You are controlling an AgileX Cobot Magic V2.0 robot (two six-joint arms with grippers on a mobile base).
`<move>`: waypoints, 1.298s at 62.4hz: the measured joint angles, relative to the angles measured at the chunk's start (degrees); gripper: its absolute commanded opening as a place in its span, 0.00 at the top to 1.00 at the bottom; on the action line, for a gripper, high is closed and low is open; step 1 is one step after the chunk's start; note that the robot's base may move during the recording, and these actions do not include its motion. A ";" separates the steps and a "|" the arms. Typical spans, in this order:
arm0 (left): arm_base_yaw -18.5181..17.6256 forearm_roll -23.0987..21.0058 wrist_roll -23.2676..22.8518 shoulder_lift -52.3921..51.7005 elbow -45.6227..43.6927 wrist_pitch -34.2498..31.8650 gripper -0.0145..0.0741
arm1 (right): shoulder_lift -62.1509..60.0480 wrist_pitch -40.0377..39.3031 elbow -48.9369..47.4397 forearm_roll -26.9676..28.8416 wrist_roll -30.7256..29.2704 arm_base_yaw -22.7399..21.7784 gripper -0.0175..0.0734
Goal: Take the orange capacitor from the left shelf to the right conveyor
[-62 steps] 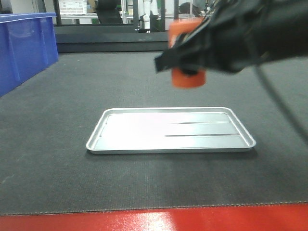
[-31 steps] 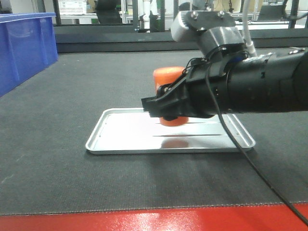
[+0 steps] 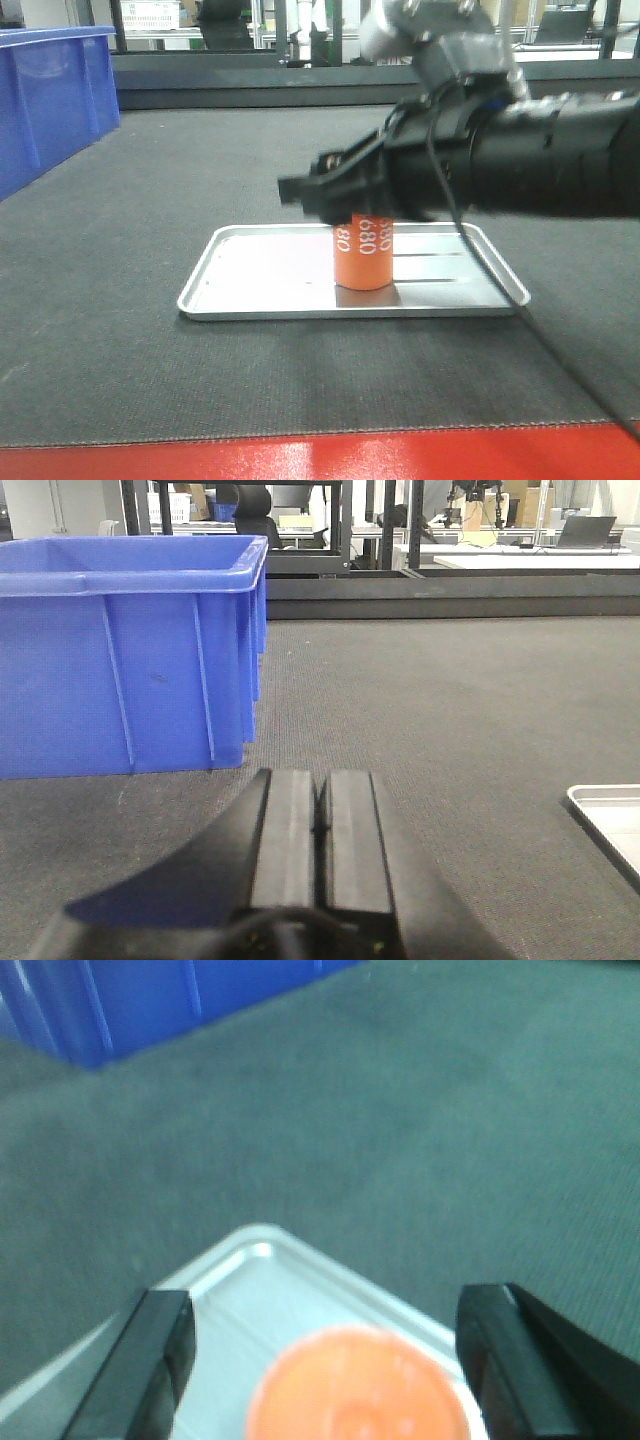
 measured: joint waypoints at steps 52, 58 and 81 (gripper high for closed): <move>0.00 0.00 0.00 0.00 0.00 0.00 0.95 | -42.47 38.64 0.00 0.35 2.87 -0.11 0.71; 0.00 0.00 0.00 0.00 0.00 0.00 0.95 | -42.75 38.89 0.10 0.35 2.87 -1.37 0.71; 0.00 0.00 0.00 0.00 0.00 0.00 0.95 | -62.79 43.55 6.10 0.89 2.87 -27.06 0.75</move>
